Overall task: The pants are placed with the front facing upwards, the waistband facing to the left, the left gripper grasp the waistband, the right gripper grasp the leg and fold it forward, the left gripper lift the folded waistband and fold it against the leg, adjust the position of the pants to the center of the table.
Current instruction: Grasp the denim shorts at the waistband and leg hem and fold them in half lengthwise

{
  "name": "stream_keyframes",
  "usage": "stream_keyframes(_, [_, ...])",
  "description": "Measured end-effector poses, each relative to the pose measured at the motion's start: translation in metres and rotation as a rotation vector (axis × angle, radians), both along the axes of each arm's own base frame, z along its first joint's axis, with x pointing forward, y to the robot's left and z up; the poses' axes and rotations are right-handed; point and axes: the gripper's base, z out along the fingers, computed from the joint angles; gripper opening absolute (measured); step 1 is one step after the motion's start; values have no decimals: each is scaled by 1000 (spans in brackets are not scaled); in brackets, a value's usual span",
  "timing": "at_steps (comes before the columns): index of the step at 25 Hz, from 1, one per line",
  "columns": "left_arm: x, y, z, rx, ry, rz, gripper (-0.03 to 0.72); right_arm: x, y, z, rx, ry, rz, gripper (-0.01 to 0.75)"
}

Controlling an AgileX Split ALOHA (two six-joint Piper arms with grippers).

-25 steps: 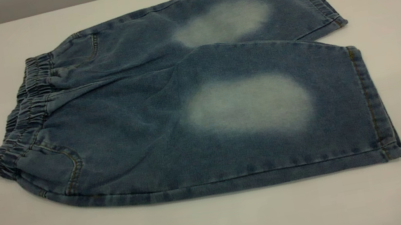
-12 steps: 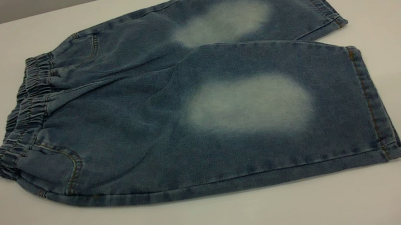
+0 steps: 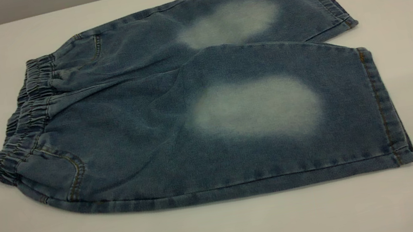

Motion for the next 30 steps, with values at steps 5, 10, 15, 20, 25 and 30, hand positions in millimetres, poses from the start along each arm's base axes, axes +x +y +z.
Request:
stream_keyframes(5, [0, 0, 0, 0, 0, 0, 454, 0, 1, 0, 11, 1, 6, 459])
stream_keyframes(10, [0, 0, 0, 0, 0, 0, 454, -1, 6, 0, 68, 7, 45, 459])
stream_keyframes(15, [0, 0, 0, 0, 0, 0, 454, 0, 10, 4, 116, -24, 72, 459])
stream_keyframes(20, [0, 0, 0, 0, 0, 0, 454, -1, 15, 3, 162, -12, 102, 459])
stream_keyframes(25, [0, 2, 5, 16, -21, 13, 454, -1, 16, 4, 174, -14, 109, 459])
stream_keyframes(30, [18, 9, 26, 27, -44, 101, 447, 16, 23, 12, 234, 21, 134, 459])
